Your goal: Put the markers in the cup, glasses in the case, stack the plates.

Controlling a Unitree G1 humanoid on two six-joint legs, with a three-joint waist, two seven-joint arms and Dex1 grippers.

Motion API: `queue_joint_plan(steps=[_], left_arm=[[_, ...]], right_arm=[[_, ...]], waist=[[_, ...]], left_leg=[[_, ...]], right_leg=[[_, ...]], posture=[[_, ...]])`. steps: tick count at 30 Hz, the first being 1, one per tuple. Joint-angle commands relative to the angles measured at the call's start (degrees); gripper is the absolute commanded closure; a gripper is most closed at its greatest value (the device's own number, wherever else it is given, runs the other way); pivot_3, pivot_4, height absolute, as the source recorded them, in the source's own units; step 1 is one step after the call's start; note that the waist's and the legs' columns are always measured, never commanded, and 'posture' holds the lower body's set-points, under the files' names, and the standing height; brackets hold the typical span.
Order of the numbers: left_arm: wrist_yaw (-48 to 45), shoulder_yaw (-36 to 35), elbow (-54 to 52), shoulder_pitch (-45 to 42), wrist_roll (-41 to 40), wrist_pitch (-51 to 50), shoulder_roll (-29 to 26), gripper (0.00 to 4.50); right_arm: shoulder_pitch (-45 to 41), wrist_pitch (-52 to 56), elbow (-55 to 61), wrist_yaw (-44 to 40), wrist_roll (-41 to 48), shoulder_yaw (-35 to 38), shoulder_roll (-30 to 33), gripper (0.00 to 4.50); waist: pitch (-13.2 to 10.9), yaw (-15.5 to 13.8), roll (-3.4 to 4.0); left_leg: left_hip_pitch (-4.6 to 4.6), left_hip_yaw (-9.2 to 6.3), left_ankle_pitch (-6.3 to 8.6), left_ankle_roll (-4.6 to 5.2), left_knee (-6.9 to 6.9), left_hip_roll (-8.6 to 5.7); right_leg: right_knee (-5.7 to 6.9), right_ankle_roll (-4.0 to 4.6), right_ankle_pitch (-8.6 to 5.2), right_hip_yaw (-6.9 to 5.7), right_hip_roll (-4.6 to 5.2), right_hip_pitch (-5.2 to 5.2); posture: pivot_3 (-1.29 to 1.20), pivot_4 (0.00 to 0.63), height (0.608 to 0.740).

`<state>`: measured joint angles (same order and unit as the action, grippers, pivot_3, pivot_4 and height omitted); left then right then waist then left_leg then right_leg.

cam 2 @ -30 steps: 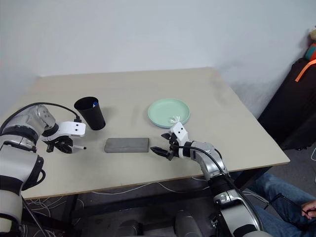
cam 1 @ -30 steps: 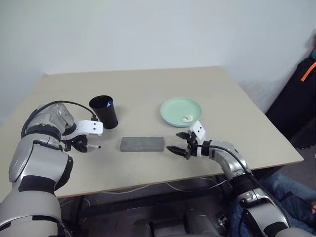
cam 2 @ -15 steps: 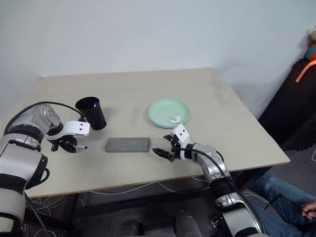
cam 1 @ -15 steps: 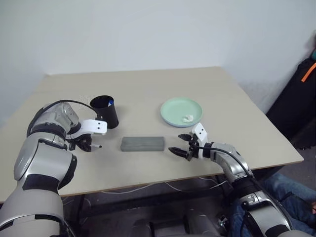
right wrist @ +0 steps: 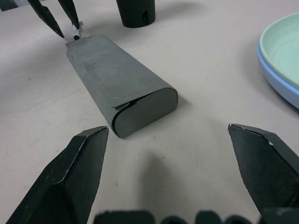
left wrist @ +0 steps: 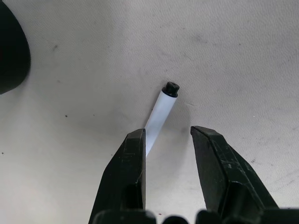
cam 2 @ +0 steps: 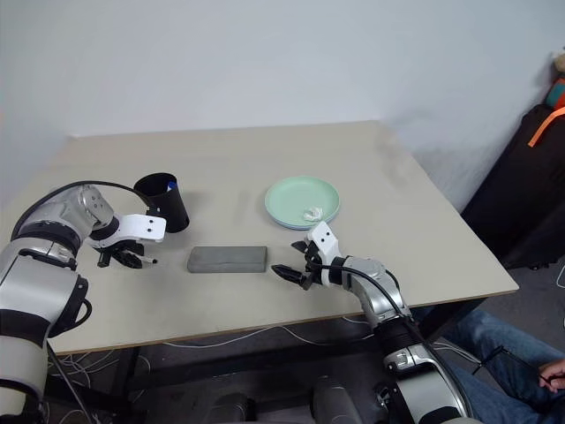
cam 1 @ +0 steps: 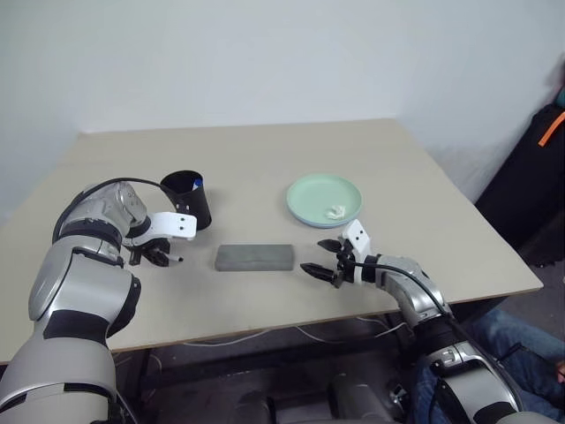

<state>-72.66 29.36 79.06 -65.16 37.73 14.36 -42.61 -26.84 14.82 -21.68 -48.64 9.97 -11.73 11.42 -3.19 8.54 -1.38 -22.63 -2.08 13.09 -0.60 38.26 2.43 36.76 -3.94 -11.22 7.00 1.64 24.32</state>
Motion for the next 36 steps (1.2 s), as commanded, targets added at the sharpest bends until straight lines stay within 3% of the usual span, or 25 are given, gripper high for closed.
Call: queue_joint_plan(steps=[1, 20, 23, 26, 36], left_arm=[[2.7, 2.0, -0.5, -1.2, 2.6, 1.0, -0.9, 2.94], [3.1, 2.9, 0.3, -0.1, 3.3, -0.4, -0.3, 2.94], [2.0, 2.7, 0.3, -0.2, 3.0, -0.6, 0.0, 3.54], [1.2, 2.6, 0.3, -0.3, 3.0, -0.6, 0.1, 4.48], [0.7, 2.3, 0.1, -0.1, 2.2, -0.4, 0.2, 4.48]], right_arm=[[-0.8, -0.6, 2.7, 0.3, 0.4, 0.7, -0.2, 0.05], [0.8, 0.0, 4.7, 1.6, 0.6, 1.1, 0.4, 0.05], [0.9, 0.1, 5.0, 1.8, 0.7, 1.2, 0.5, 0.05], [1.0, 0.2, 5.0, 1.9, 0.7, 1.2, 0.5, 0.05], [0.6, -0.2, 4.2, 2.0, 0.8, 1.0, 0.2, 0.05]], waist=[[0.0, 0.0, 0.0], [0.0, 0.0, -0.01], [0.0, 0.0, -0.01], [0.0, 0.0, -0.01], [0.0, 0.0, -0.02]], left_leg=[[0.0, 0.0, 0.0, 0.0, 0.0, 0.0], [0.0, 0.0, 0.0, 0.0, 0.0, 0.0], [0.0, 0.01, 0.0, 0.0, 0.0, 0.0], [0.0, 0.0, 0.0, 0.0, 0.0, 0.0], [-0.01, 0.0, 0.0, 0.0, 0.0, 0.0]], right_leg=[[0.0, 0.0, 0.0, 0.0, 0.0, 0.0], [0.0, 0.02, -0.01, 0.0, 0.0, 0.0], [0.0, 0.02, -0.01, 0.0, 0.0, 0.0], [0.0, 0.02, -0.01, 0.0, 0.0, 0.0], [0.0, 0.02, -0.01, 0.0, 0.0, 0.0]], posture=[[0.0, 0.0, 0.74], [0.0, 0.0, 0.74], [0.0, 0.0, 0.74], [0.0, 0.0, 0.74], [0.0, 0.0, 0.74]])
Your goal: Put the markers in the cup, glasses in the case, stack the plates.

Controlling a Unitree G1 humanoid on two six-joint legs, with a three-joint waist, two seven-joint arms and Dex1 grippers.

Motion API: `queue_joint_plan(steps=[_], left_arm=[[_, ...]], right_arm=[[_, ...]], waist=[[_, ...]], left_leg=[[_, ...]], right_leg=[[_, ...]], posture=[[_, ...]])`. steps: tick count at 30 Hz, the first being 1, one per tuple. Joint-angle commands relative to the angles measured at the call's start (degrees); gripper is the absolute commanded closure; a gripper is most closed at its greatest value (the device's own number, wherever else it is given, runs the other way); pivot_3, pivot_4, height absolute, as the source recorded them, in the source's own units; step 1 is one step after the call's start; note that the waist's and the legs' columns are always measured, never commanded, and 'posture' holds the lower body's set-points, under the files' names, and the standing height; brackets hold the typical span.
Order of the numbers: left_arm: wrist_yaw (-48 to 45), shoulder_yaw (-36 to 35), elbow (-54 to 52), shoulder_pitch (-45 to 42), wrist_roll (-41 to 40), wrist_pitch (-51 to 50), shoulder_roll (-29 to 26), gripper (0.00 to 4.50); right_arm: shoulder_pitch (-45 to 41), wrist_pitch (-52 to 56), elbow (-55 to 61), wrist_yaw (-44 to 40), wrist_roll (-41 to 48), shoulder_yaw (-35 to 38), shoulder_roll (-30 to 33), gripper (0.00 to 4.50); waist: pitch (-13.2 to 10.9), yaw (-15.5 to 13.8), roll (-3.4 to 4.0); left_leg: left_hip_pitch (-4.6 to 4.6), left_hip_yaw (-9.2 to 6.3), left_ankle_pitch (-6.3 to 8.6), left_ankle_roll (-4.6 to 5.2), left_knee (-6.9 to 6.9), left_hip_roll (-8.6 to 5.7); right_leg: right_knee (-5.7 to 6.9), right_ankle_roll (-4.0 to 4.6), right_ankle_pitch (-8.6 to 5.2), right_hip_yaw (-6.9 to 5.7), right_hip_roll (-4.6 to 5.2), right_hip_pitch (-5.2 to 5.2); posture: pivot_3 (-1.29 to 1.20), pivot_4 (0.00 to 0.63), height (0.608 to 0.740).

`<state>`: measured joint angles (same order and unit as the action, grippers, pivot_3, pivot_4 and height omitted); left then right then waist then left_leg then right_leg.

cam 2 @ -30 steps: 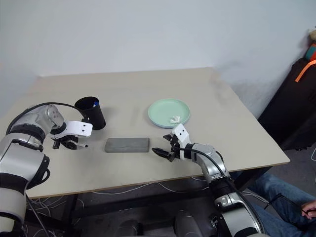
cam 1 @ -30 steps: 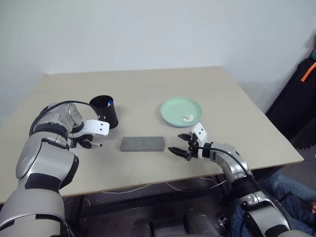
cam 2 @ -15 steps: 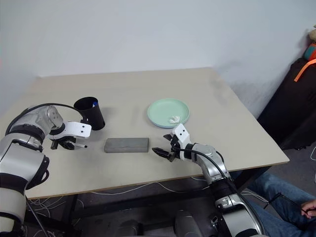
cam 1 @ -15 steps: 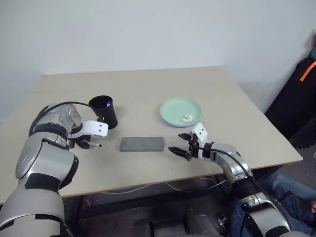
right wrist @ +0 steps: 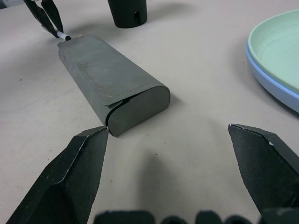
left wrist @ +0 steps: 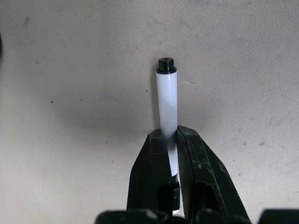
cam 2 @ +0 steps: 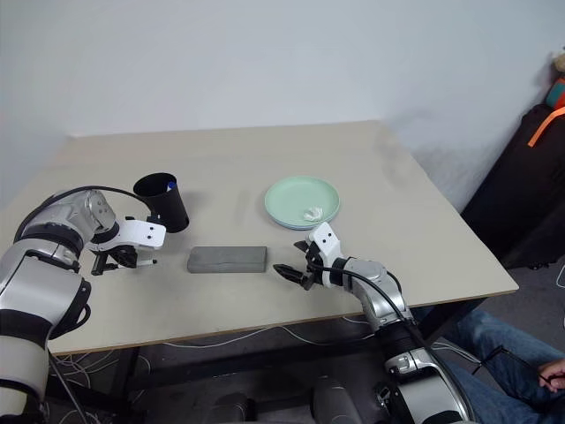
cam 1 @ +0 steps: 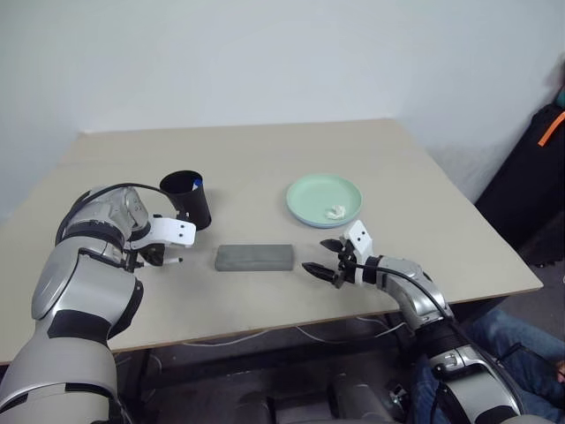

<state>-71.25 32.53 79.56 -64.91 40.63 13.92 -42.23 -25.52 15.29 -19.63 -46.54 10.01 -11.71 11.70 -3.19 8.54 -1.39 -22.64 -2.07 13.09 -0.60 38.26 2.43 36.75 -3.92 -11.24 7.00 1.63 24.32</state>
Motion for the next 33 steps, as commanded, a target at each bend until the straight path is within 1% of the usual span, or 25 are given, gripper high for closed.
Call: queue_joint_plan(steps=[1, 6, 11, 19, 23, 29, 33], left_arm=[[-0.8, -1.1, -0.4, -0.3, -1.0, 0.0, -0.1, 4.48], [-3.1, -4.6, -0.5, -1.2, -4.6, -2.7, 0.5, 4.48], [-3.6, -5.4, -0.9, -1.5, -5.0, -2.7, 0.5, 4.48], [-9.7, -13.0, -2.1, -4.8, -12.9, -3.5, 2.9, 4.48], [-11.4, -15.6, -2.6, -6.4, -15.6, -3.2, 3.6, 4.48], [-12.6, -22.7, -3.7, -8.8, -23.4, -5.3, 4.7, 4.48], [-9.3, -28.7, -4.6, -10.2, -29.1, -6.3, 5.1, 4.48]], right_arm=[[-0.8, -0.6, 2.1, -0.1, 0.7, 1.0, -0.1, 0.05], [-1.0, -0.7, 1.9, -0.2, 0.7, 1.0, -0.1, 0.05], [-1.2, -0.7, 1.7, -0.4, 0.7, 0.9, -0.1, 0.05], [-1.7, -0.9, 1.0, -0.8, 0.7, 1.0, 0.0, 0.05], [-2.0, -1.1, 0.5, -1.1, 0.6, 1.0, -0.1, 0.05], [-2.8, -1.5, -0.4, -1.4, 0.5, 1.1, -0.2, 0.05], [-2.8, -1.6, -0.5, -1.5, 0.5, 1.2, -0.2, 0.05]], waist=[[0.0, 0.0, 0.0], [0.0, 0.0, 0.0], [0.0, 0.0, 0.0], [0.0, 0.0, -0.03], [0.0, 0.0, -0.04], [0.0, 0.2, -0.03], [0.0, 0.1, -0.03]], left_leg=[[0.0, 0.0, 0.0, 0.0, 0.0, 0.0], [0.0, 0.0, 0.0, 0.0, 0.0, 0.0], [0.01, 0.0, 0.0, 0.0, 0.0, 0.0], [-0.01, -0.01, 0.0, 0.0, 0.01, -0.01], [-0.01, -0.01, 0.0, 0.0, 0.01, -0.01], [0.01, -0.02, 0.0, 0.0, 0.0, 0.0], [0.0, -0.03, 0.0, 0.0, 0.0, 0.0]], right_leg=[[0.0, 0.0, 0.0, 0.0, 0.0, 0.0], [0.0, 0.0, 0.0, 0.0, 0.0, 0.0], [0.0, -0.01, 0.01, 0.0, 0.0, 0.0], [0.0, -0.03, 0.01, -0.01, 0.01, -0.02], [-0.01, -0.05, 0.03, -0.01, 0.0, -0.01], [0.0, -0.07, 0.04, 0.0, -0.01, -0.01], [0.0, -0.09, 0.05, -0.01, 0.0, -0.01]], posture=[[0.0, 0.0, 0.74], [0.0, 0.0, 0.74], [0.0, 0.0, 0.74], [0.0, 0.0, 0.74], [0.0, 0.0, 0.74], [0.0, 0.0, 0.74], [0.0, 0.0, 0.74]])
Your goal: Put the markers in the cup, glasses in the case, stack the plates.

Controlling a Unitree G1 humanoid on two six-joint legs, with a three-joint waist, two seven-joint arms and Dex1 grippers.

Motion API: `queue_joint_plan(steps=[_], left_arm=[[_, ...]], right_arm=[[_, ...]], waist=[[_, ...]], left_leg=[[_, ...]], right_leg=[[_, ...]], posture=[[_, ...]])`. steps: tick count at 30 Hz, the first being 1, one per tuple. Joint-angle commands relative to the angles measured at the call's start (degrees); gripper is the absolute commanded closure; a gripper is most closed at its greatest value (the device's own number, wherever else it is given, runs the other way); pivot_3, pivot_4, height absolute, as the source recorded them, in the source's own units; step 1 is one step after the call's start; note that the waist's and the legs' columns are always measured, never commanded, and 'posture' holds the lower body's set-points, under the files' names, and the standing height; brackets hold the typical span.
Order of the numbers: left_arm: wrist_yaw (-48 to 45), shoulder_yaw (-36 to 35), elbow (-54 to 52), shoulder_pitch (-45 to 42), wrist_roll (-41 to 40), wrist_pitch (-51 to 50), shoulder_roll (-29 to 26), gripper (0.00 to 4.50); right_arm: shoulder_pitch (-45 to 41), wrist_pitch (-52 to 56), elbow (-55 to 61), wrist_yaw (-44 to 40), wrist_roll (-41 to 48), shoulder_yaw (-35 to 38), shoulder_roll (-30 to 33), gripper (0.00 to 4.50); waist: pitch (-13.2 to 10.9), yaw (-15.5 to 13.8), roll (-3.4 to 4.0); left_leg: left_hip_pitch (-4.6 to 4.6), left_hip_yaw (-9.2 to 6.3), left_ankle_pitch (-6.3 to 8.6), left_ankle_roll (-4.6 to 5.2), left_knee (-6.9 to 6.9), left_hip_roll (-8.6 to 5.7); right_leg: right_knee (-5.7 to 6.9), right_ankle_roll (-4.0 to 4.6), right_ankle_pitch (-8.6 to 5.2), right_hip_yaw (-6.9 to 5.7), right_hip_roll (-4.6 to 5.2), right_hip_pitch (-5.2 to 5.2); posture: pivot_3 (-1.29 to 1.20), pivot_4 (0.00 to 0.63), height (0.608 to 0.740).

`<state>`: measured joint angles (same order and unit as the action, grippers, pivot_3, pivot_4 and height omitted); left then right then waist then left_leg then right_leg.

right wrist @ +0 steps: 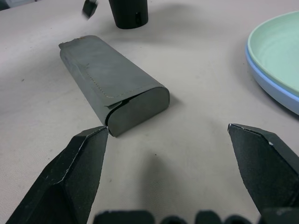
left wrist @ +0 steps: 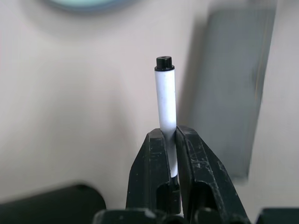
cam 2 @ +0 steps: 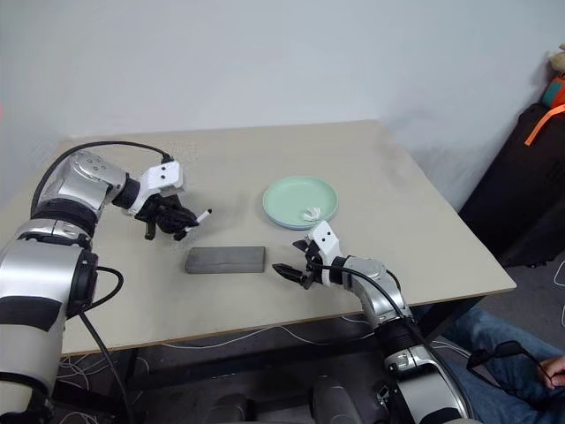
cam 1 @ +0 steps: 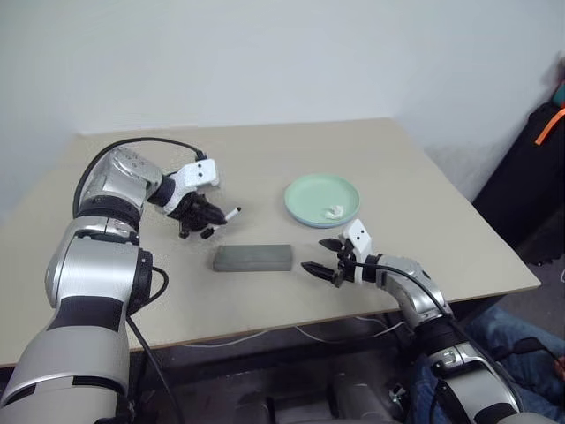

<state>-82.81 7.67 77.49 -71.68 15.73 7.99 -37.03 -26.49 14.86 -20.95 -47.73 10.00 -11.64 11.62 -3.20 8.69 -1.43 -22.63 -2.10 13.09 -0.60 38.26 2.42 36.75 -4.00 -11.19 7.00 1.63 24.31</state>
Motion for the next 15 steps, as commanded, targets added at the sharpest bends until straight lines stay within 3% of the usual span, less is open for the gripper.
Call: queue_joint_plan(steps=[1, 6, 15], left_arm=[[3.7, -5.5, -2.6, -4.0, -5.7, -1.4, 0.0, 4.48], [14.4, -13.8, -2.9, -5.6, -12.5, -4.2, -1.1, 4.48], [26.8, -19.8, -4.1, -2.3, -17.1, -1.5, -4.6, 4.48]], right_arm=[[-1.8, -1.2, 0.8, -0.3, 0.5, 1.1, -0.1, 0.05], [-1.8, -1.3, 0.9, -0.6, 0.5, 0.9, 0.0, 0.05], [-2.5, -1.2, 0.4, -1.7, 0.3, 0.5, 0.1, 0.05]], waist=[[0.0, 0.0, 0.0], [0.0, 0.0, 0.0], [0.0, 0.0, 0.01]], left_leg=[[0.0, 0.0, 0.0, 0.0, 0.0, 0.0], [0.01, 0.0, 0.0, 0.0, 0.0, 0.0], [0.04, 0.0, 0.0, 0.0, -0.01, 0.0]], right_leg=[[-0.01, -0.01, 0.0, 0.0, 0.0, 0.0], [-0.01, -0.03, 0.01, 0.0, 0.0, 0.0], [0.0, -0.04, 0.02, 0.0, -0.02, 0.0]], posture=[[0.0, 0.0, 0.74], [0.0, 0.0, 0.74], [0.0, 0.0, 0.74]])
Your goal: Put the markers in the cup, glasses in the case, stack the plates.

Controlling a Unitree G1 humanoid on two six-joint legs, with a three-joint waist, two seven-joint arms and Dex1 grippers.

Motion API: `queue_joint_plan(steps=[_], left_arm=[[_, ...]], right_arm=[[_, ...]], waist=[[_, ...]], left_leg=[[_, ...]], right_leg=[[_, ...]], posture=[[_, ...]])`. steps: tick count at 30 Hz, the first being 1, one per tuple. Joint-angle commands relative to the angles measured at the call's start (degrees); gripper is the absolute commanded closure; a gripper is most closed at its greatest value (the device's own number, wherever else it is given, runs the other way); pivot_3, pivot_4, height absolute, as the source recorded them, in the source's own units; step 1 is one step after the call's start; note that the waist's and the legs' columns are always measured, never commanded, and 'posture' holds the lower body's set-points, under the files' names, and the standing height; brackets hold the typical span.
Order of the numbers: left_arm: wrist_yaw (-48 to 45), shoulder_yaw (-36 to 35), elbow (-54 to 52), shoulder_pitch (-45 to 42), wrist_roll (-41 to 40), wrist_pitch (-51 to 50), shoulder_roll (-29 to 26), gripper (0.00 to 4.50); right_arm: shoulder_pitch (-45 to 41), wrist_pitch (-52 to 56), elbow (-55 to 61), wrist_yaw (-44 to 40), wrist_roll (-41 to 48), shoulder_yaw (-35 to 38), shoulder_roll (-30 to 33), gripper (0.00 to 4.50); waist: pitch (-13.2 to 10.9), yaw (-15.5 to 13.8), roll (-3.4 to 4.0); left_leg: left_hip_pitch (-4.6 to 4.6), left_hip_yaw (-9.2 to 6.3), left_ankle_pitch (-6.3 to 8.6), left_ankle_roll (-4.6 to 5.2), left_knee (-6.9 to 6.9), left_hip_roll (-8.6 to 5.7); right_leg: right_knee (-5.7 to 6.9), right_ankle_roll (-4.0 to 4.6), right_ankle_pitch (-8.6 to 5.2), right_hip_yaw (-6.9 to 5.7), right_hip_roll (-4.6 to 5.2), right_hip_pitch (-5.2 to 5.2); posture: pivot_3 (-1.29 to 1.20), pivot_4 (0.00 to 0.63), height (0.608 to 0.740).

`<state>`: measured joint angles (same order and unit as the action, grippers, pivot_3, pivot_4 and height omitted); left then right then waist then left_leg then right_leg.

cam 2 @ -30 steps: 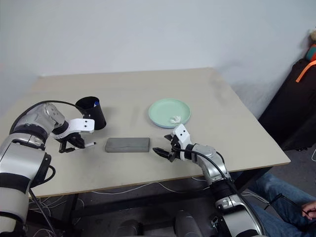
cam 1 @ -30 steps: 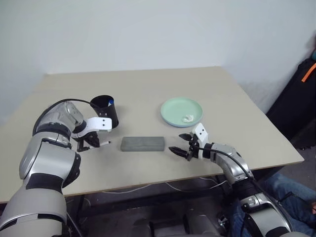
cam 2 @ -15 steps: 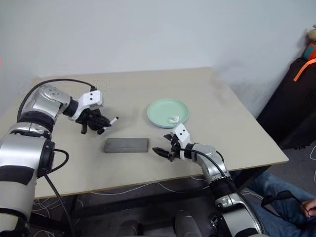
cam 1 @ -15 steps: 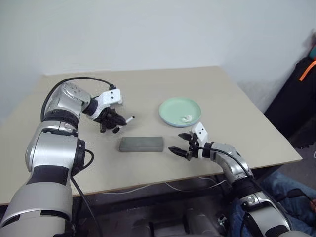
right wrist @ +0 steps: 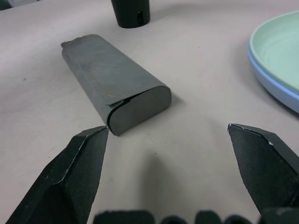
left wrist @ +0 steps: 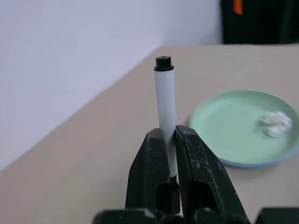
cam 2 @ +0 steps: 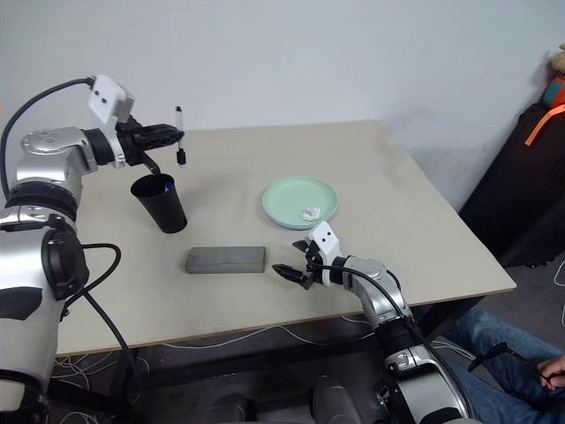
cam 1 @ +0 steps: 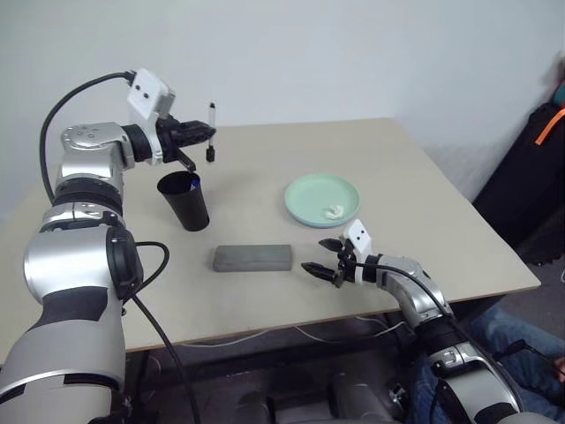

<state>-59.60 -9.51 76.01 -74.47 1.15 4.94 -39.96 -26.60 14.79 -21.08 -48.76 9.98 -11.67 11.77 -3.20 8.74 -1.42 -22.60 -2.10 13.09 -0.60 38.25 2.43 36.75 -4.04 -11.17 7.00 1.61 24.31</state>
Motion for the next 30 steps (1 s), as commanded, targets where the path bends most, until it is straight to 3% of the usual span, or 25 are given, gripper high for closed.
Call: queue_joint_plan(steps=[1, 30], left_arm=[[4.5, -3.2, -2.6, 1.1, -3.0, 1.8, -1.9, 4.48], [17.1, -2.0, -0.4, 9.2, -0.7, 4.7, 1.6, 4.48]], right_arm=[[-2.6, -1.1, 0.4, -0.9, 0.4, 0.6, -0.1, 0.05], [-9.3, 3.9, 13.3, -4.0, 6.8, 3.8, 2.2, 0.05]], waist=[[0.0, 0.0, 0.01], [0.0, -0.2, -0.03]], left_leg=[[0.01, 0.0, 0.0, 0.0, -0.01, 0.0], [-0.02, 0.0, 0.0, -0.01, -0.02, 0.0]], right_leg=[[0.0, 0.0, 0.0, 0.0, 0.0, 0.0], [-0.03, 0.0, 0.0, -0.03, 0.0, -0.01]], posture=[[0.0, 0.0, 0.74], [0.0, 0.0, 0.74]])
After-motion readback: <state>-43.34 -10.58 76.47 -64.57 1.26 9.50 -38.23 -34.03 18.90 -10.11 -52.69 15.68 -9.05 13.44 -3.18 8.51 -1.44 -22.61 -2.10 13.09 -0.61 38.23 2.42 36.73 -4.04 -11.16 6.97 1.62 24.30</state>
